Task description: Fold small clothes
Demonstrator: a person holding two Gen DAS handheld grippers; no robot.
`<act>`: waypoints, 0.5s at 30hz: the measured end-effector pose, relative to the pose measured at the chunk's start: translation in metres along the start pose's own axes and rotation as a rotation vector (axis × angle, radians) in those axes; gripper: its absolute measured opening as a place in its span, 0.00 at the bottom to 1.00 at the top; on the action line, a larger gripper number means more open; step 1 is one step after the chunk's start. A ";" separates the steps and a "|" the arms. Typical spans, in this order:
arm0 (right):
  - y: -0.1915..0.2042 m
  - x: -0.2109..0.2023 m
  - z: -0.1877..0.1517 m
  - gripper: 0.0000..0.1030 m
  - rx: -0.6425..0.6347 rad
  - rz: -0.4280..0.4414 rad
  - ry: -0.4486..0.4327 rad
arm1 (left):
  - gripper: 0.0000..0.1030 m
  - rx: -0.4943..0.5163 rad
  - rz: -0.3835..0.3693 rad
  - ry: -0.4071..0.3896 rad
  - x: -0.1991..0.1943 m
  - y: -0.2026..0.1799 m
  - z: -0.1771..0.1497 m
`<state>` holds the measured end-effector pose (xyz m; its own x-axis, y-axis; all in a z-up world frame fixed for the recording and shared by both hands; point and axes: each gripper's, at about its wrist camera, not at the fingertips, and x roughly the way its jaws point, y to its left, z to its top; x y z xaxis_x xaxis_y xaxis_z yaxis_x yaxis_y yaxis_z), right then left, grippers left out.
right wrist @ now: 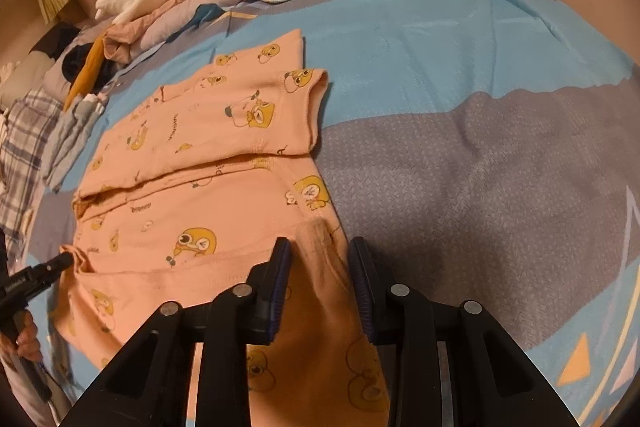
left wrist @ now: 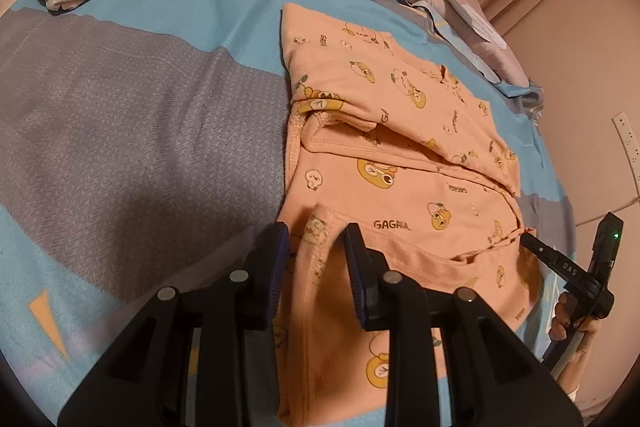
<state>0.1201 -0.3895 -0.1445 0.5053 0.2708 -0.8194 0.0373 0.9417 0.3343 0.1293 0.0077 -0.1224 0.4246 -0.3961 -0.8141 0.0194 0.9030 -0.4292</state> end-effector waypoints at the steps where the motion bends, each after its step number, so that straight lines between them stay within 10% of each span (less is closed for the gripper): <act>1: 0.000 0.000 0.000 0.25 -0.001 -0.003 -0.001 | 0.23 0.001 0.003 -0.004 0.000 0.000 0.000; 4: -0.001 -0.001 -0.002 0.13 -0.002 -0.013 -0.009 | 0.07 0.003 -0.001 0.000 0.001 0.001 0.000; 15: 0.008 -0.039 0.000 0.06 -0.018 0.008 -0.113 | 0.04 0.011 0.004 -0.091 -0.030 -0.014 -0.002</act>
<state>0.1007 -0.3926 -0.1103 0.5996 0.2547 -0.7586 0.0180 0.9434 0.3310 0.1148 0.0071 -0.0925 0.5050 -0.3763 -0.7768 0.0272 0.9065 -0.4214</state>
